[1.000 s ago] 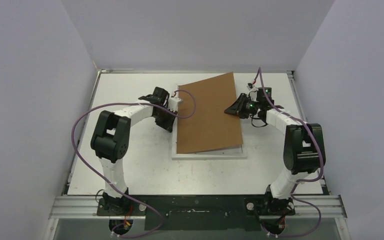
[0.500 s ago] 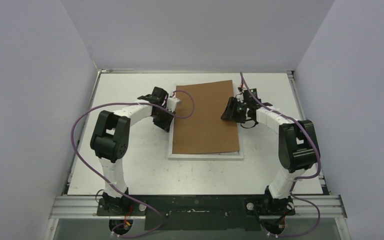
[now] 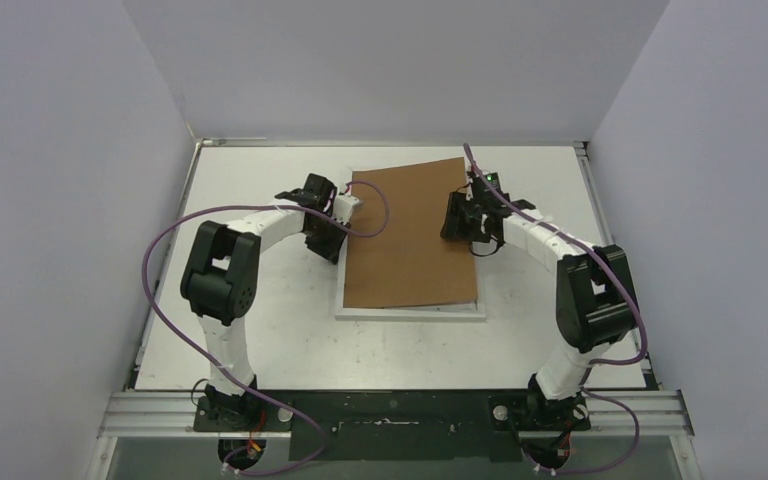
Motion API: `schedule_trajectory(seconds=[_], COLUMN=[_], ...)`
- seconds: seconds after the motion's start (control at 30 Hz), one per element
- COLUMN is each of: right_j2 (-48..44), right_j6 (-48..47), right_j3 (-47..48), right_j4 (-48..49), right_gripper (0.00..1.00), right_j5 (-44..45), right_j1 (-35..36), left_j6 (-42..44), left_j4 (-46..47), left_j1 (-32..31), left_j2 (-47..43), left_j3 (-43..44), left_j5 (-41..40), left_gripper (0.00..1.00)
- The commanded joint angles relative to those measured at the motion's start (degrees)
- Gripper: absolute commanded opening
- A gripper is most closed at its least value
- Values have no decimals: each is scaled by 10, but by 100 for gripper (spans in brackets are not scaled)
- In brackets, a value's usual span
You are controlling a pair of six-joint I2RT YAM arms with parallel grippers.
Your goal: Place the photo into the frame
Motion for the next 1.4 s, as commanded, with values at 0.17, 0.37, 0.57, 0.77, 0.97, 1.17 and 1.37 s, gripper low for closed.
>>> schedule_trajectory(seconds=[0.17, 0.37, 0.57, 0.77, 0.97, 1.17, 1.37], right_j2=[-8, -23, -39, -40, -34, -37, -44], right_j6=[-50, -52, -58, -58, -57, -55, -54], right_j3=[5, 16, 6, 9, 22, 30, 55], right_j4=[-89, -124, -131, -148, -160, -157, -136], right_gripper=[57, 61, 64, 67, 68, 69, 63], right_j5=[131, 175, 179, 202, 219, 202, 210], right_j1=[57, 64, 65, 76, 92, 99, 77], left_j6=[2, 3, 2, 3, 4, 4, 4], left_j4=[9, 5, -1, -5, -8, -7, -8], left_j1=[-7, -8, -8, -8, -7, -7, -6], left_j2=[-24, -24, -24, -27, -27, -29, -31], left_j3=[17, 15, 16, 19, 18, 14, 17], left_j5=[35, 39, 42, 45, 46, 48, 49], left_gripper=[19, 19, 19, 19, 18, 18, 18])
